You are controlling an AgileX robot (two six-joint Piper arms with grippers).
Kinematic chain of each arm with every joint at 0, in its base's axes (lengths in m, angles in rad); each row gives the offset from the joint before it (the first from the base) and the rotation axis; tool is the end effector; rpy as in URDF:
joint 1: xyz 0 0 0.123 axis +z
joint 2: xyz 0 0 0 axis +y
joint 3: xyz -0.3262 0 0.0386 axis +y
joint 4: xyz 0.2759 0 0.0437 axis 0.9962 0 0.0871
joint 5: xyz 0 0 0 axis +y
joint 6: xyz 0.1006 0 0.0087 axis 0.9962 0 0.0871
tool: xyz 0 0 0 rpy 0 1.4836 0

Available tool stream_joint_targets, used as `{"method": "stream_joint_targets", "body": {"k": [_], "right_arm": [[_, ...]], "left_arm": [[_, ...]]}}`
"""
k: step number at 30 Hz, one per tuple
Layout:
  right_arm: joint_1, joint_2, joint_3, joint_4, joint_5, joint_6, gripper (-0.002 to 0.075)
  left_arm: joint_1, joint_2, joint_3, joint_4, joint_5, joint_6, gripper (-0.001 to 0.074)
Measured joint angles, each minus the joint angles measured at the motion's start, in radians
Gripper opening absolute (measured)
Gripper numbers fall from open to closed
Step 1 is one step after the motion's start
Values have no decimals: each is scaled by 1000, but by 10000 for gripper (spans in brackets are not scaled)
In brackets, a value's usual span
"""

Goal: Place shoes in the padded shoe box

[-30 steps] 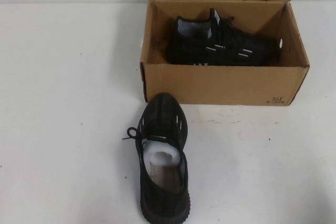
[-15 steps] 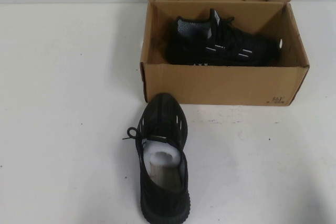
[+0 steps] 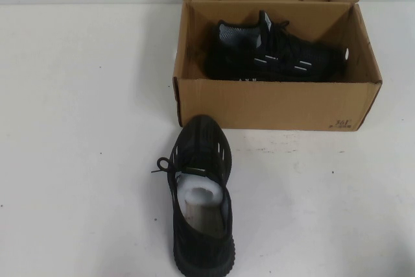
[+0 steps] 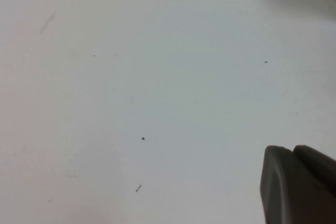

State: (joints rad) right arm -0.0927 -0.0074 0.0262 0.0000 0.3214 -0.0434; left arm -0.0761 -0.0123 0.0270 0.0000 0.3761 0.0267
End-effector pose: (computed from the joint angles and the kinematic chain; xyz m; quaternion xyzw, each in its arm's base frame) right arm 0.0477 -0.0044 0.1723 0.0195 0.7904 -0.0416 0.6108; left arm 0.0461 -0.0035 0.1669 0.0414 0.8048 -0.0146 0.5919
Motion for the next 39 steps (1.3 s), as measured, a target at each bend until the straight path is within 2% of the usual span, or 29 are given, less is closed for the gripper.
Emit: {"method": "stream_joint_targets", "body": {"k": [6, 13, 39], "right_arm": [[0, 0, 0, -8, 71, 2, -8], [25, 0, 0, -19, 74, 4, -8], [25, 0, 0, -21, 75, 7, -8]], "left_arm": [[0, 0, 0, 0, 0, 0, -4], [0, 0, 0, 0, 0, 0, -4], [0, 0, 0, 0, 0, 0, -4]]}}
